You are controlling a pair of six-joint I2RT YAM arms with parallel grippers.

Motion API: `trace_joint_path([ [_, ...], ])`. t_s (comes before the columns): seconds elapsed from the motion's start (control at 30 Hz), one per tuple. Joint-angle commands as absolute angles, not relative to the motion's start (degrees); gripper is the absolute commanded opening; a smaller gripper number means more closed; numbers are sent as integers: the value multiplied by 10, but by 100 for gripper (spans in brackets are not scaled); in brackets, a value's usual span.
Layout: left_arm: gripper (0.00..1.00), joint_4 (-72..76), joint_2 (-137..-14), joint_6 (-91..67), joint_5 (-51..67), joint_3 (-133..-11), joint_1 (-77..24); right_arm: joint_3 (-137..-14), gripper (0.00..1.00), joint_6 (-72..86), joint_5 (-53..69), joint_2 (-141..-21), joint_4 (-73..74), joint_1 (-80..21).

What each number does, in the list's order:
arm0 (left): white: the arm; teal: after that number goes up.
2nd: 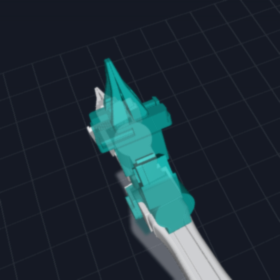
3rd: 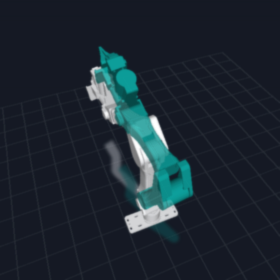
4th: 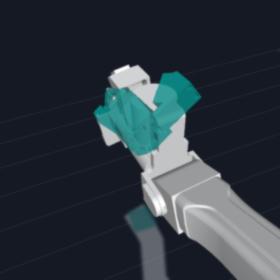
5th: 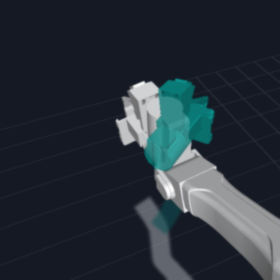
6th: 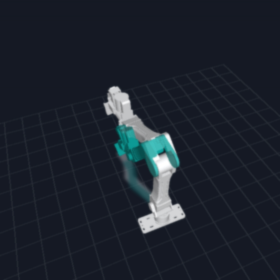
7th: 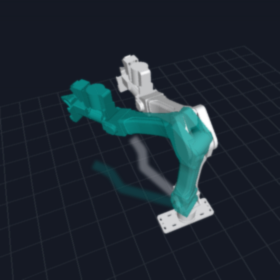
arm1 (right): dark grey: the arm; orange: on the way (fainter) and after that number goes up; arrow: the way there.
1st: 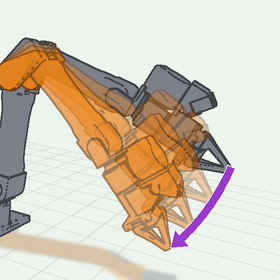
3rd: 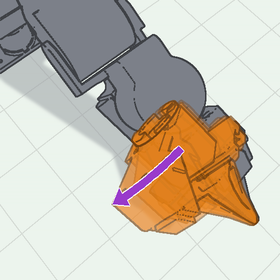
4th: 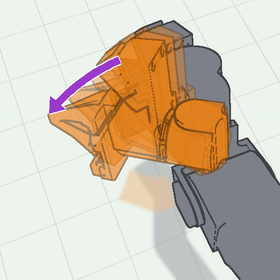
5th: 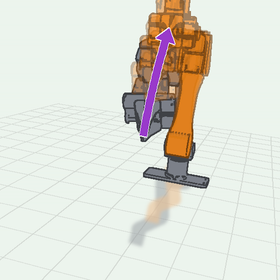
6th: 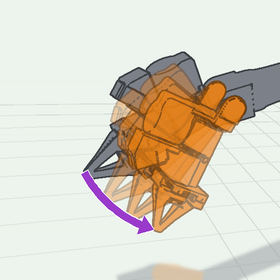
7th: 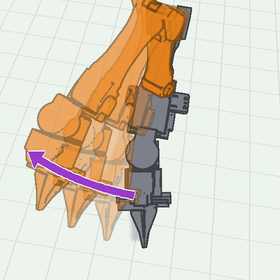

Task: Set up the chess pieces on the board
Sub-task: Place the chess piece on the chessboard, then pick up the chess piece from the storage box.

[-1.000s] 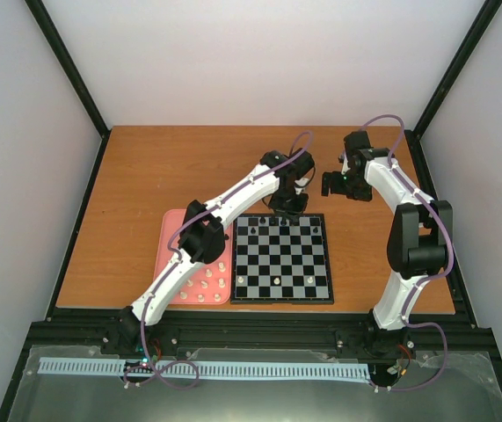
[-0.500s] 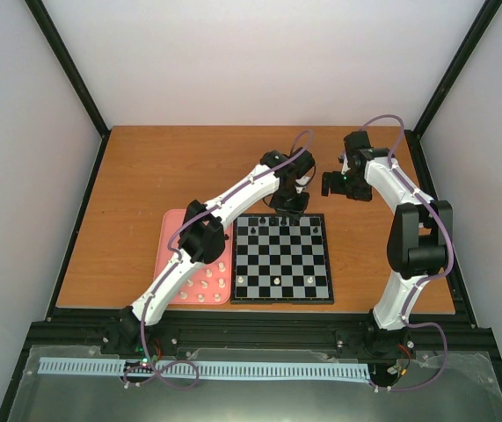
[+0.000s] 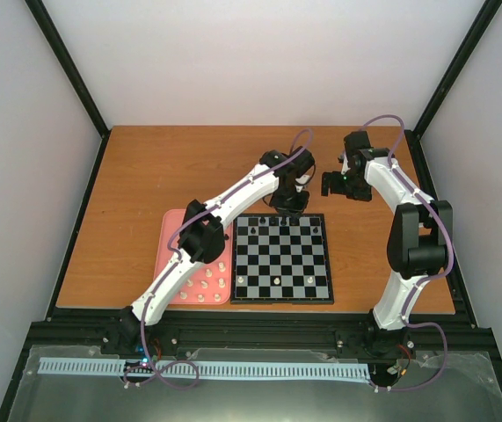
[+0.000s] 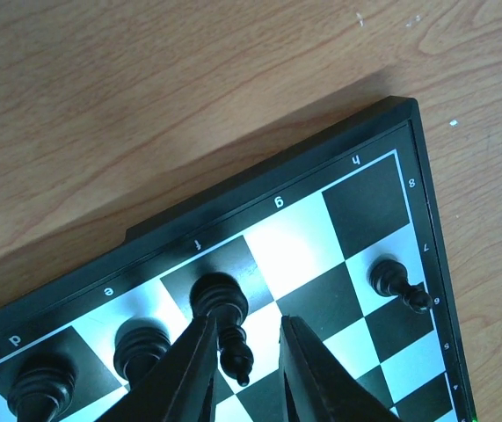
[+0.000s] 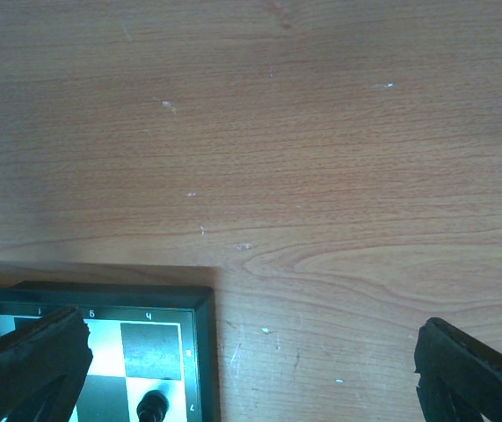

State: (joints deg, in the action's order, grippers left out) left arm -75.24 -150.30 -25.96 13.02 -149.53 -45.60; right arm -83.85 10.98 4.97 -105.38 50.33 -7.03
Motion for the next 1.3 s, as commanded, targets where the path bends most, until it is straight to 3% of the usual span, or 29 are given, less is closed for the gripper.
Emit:
trace_joint_path([
  [0.0,23,-751,-1490,-265,121,-1517,-454,-850,100,109,50,-1055,501,-65],
  [0.23,24,-748,-1485,-262,121,-1516,-451,-849,100,108,54,-1055,498,-64],
  [0.73,46,-733,-1425,-264,108,-1516,-438,-852,100,108,53,-1054,498,-64],
  [0.83,54,-721,-1397,-266,102,-1516,-427,-853,100,111,51,-1053,498,-64],
  [0.9,67,-717,-1379,-267,94,-1514,-417,-856,100,112,50,-1053,500,-64],
  [1.1,77,-726,-1310,-250,46,-1480,-363,-857,100,113,49,-1050,501,-65],
  [1.27,98,-755,-1253,-220,-18,-1418,-306,-858,100,113,54,-1043,501,-65],
])
